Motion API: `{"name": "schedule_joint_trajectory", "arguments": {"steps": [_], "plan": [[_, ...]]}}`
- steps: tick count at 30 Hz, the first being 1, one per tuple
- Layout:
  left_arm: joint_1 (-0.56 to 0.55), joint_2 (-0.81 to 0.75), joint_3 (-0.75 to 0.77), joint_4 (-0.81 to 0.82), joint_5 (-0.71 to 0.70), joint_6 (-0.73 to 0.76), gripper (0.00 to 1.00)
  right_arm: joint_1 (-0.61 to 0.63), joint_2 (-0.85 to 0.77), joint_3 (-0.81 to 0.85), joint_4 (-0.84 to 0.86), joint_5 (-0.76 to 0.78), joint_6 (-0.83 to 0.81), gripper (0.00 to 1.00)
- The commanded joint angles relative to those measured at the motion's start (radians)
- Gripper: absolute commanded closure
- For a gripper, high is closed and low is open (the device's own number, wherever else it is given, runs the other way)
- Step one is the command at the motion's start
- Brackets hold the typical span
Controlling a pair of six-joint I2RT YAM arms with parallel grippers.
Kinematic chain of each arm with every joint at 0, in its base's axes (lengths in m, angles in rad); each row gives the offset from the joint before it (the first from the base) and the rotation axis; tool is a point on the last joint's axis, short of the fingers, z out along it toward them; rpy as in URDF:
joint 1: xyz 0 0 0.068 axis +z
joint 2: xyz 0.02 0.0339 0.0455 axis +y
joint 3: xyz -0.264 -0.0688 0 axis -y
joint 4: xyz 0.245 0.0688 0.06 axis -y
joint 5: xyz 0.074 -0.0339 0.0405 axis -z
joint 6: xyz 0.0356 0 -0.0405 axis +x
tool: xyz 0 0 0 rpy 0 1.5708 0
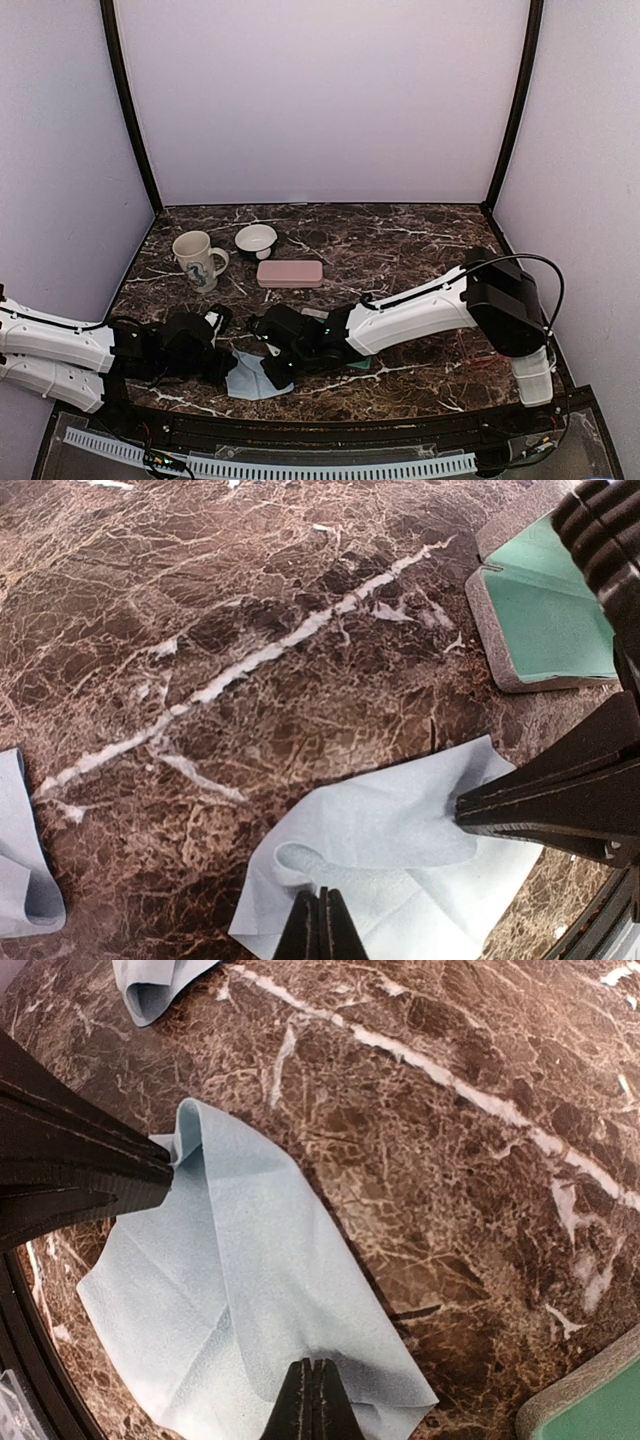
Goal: Organize the sunglasses
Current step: Pick up the glasses cleaning cloth from the center of the board.
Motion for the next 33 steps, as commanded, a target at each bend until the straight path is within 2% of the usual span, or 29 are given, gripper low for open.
{"name": "schedule_joint_trajectory", "arguments": {"steps": [1, 21, 33], "plan": [[0.007, -0.003, -0.002, 0.012, 0.016, 0.027, 1.00, -0.022, -0.052, -0.037, 0.021, -0.061, 0.019, 1.00], [0.007, -0.006, 0.024, 0.057, 0.063, 0.163, 1.00, -0.101, -0.117, -0.093, 0.050, -0.184, 0.035, 1.00], [0.007, 0.001, 0.018, 0.084, 0.093, 0.183, 1.00, -0.112, -0.133, -0.127, 0.080, -0.219, 0.044, 1.00]]}}
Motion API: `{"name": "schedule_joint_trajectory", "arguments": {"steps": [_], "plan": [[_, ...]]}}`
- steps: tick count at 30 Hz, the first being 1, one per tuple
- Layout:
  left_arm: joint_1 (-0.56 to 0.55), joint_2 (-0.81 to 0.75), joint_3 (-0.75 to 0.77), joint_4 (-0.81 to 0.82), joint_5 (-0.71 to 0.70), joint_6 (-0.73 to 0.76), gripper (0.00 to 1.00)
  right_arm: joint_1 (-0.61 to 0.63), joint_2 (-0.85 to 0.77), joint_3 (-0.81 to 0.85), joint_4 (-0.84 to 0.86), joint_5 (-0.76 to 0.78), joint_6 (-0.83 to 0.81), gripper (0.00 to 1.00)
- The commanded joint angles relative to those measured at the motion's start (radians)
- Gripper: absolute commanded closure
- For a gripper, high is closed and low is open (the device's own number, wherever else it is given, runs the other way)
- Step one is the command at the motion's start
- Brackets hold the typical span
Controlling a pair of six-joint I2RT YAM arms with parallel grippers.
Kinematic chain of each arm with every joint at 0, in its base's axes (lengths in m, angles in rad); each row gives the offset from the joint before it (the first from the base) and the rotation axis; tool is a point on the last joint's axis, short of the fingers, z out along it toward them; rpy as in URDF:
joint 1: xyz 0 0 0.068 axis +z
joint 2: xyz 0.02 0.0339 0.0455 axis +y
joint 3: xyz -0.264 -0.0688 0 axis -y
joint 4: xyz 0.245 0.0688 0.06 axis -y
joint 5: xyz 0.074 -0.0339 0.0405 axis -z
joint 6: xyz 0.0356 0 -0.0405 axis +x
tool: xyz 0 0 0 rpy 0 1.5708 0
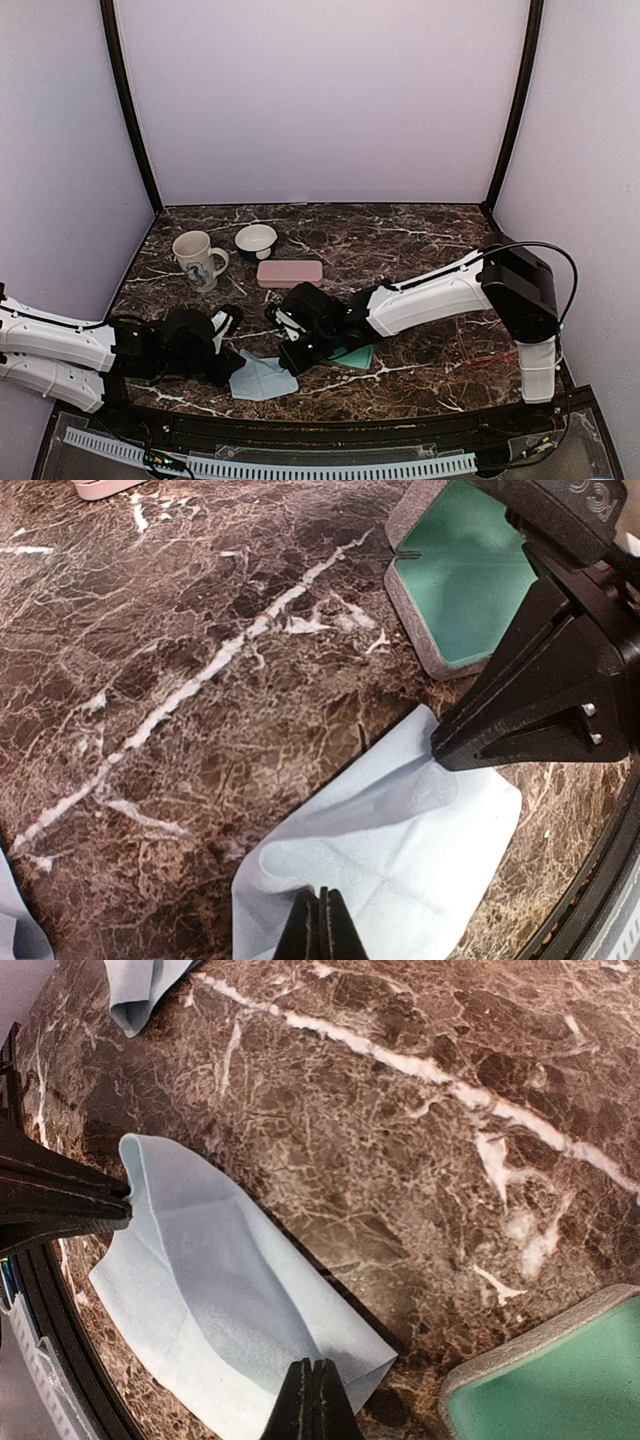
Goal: Organize the sunglasses
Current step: Pick up the glasses cleaning cloth from the center of the board.
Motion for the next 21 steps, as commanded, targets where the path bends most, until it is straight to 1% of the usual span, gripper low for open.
{"name": "schedule_joint_trajectory", "arguments": {"steps": [1, 10, 14, 21], "plan": [[0.007, -0.013, 0.003, 0.035, 0.036, 0.035, 1.00, -0.007, -0.049, -0.017, 0.044, -0.025, 0.014, 1.00], [0.007, -0.052, 0.014, -0.017, 0.103, 0.090, 1.00, -0.009, -0.070, -0.026, 0.023, -0.063, -0.007, 1.00], [0.005, -0.076, 0.027, -0.079, 0.125, 0.105, 1.00, -0.015, -0.083, -0.037, 0.006, -0.072, -0.017, 1.00], [-0.008, -0.098, 0.025, -0.130, 0.147, 0.066, 1.00, -0.029, -0.090, -0.051, -0.014, -0.106, -0.034, 1.00]]}}
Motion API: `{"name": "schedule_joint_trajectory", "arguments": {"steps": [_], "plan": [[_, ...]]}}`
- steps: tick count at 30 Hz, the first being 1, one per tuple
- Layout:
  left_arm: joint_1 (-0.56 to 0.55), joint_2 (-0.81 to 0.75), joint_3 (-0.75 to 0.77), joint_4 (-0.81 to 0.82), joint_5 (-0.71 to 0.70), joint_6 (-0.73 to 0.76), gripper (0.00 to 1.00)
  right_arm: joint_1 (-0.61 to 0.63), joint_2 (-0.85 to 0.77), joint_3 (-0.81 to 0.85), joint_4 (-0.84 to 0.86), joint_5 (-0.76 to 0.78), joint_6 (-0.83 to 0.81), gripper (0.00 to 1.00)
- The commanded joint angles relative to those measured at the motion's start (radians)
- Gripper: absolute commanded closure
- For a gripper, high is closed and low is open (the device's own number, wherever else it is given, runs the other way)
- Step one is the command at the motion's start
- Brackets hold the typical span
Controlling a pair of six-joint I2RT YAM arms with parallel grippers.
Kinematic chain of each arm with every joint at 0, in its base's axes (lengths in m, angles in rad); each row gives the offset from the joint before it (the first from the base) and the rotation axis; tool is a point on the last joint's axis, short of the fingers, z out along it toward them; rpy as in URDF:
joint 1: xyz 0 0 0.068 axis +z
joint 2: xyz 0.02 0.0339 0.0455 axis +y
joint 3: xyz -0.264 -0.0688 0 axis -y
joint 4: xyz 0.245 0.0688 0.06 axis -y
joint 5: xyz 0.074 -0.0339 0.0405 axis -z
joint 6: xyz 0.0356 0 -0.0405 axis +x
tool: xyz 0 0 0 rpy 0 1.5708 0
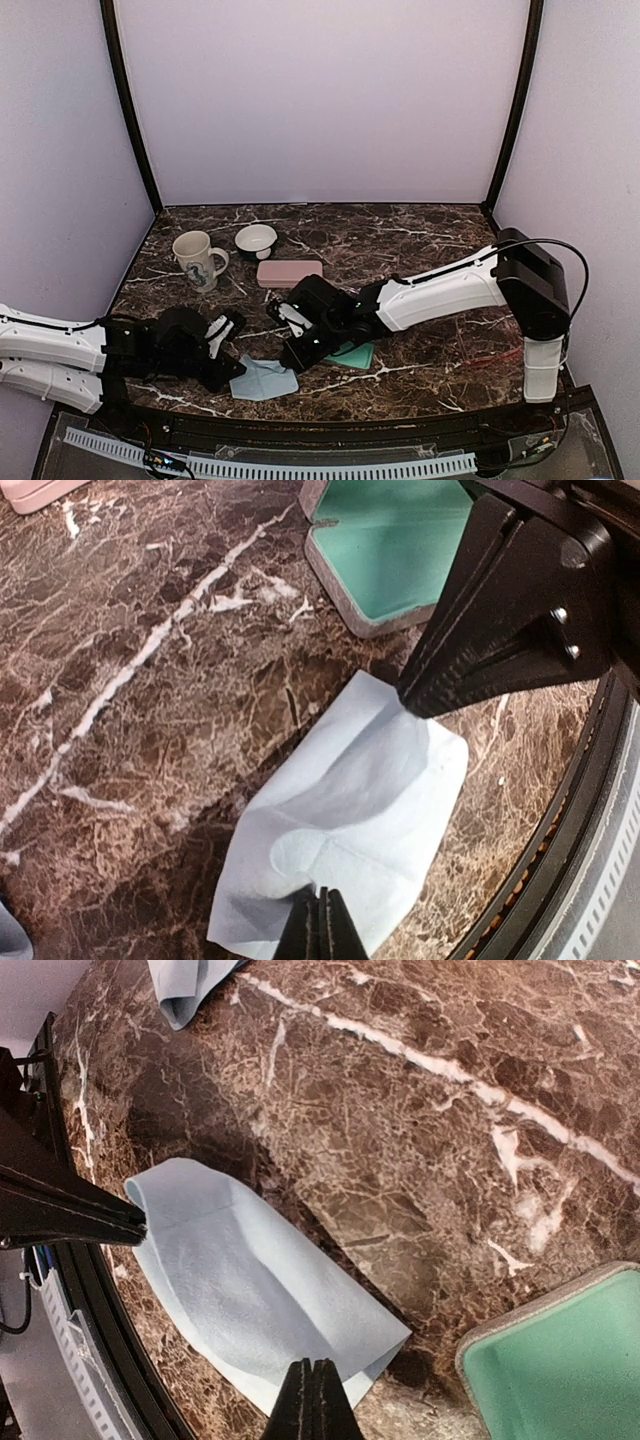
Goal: Organize the sunglasses
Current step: Pick up the glasses cleaning cloth from the center of the board, then fold the glasses cleaning cloth at the center of the board.
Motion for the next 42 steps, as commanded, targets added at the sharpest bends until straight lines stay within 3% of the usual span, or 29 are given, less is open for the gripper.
{"name": "schedule_joint_trajectory", "arguments": {"steps": [1, 25, 42], "plan": [[-0.011, -0.021, 0.023, -0.070, 0.017, -0.019, 1.00, -0.015, -0.030, -0.015, -0.019, -0.033, -0.027, 1.00], [-0.169, 0.076, 0.100, -0.179, -0.046, -0.132, 1.00, -0.028, -0.030, -0.002, -0.107, -0.075, -0.096, 1.00], [-0.200, 0.098, 0.116, -0.224, -0.048, -0.175, 1.00, -0.023, -0.038, -0.019, -0.098, -0.089, -0.079, 1.00]]}}
